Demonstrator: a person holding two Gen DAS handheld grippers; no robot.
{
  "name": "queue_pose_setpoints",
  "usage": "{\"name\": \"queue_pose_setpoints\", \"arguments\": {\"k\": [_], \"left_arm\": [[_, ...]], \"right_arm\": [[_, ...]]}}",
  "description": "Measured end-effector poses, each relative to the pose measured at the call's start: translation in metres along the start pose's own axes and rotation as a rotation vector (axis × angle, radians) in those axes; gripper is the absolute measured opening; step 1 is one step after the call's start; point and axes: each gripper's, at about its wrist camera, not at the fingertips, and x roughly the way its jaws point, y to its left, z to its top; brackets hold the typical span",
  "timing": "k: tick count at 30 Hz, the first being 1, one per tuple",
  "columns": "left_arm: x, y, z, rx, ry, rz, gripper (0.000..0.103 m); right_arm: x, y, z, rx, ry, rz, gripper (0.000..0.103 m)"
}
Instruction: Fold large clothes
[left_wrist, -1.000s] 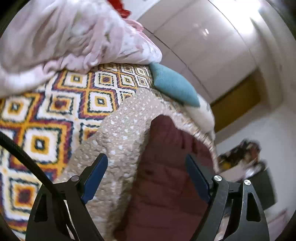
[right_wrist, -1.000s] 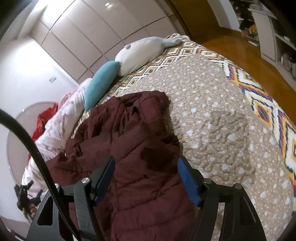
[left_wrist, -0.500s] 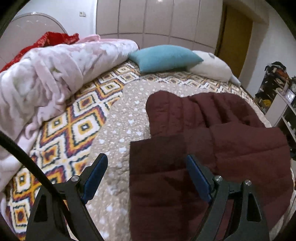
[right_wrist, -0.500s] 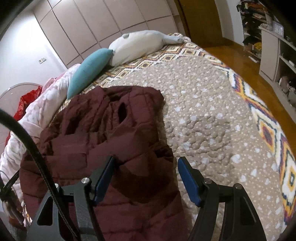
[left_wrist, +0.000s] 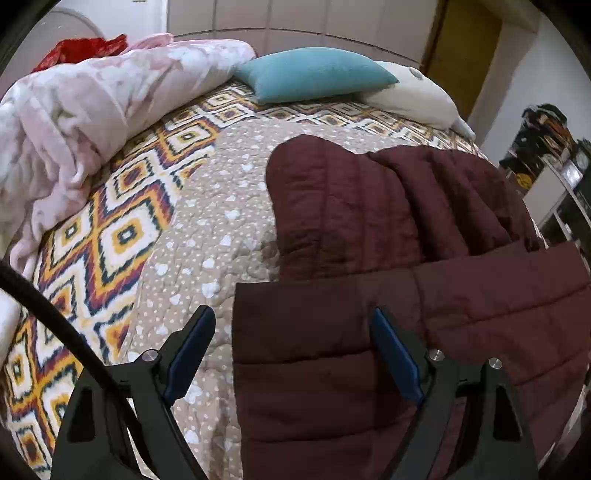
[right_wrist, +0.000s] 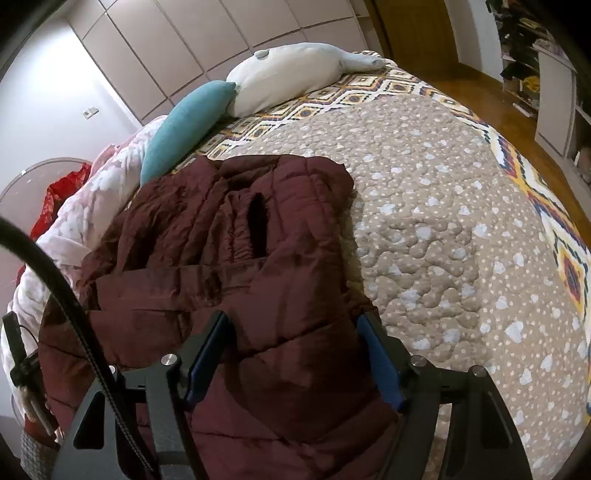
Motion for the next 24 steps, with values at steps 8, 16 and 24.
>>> {"name": "queue_pose_setpoints", "arguments": {"k": [8,16,24], "left_arm": [[0.009,-0.011,-0.007,0.032,0.072,0.054,0.040],[-0.037,-0.038,-0.015,0.102,-0.055,0.197,0.013],[-0.151,-0.052,-0.014,0.071,-0.242,0.187,0.011]], "right_arm": [[0.007,0.003,0.002,-0.016,0.025,-0.014,0.078],[-0.020,0.019,-0.009,-0.085,-0.010,-0.060,0.026],[-0.127,0.043,-0.017,-0.141,-0.186,-0.070,0.023]]}}
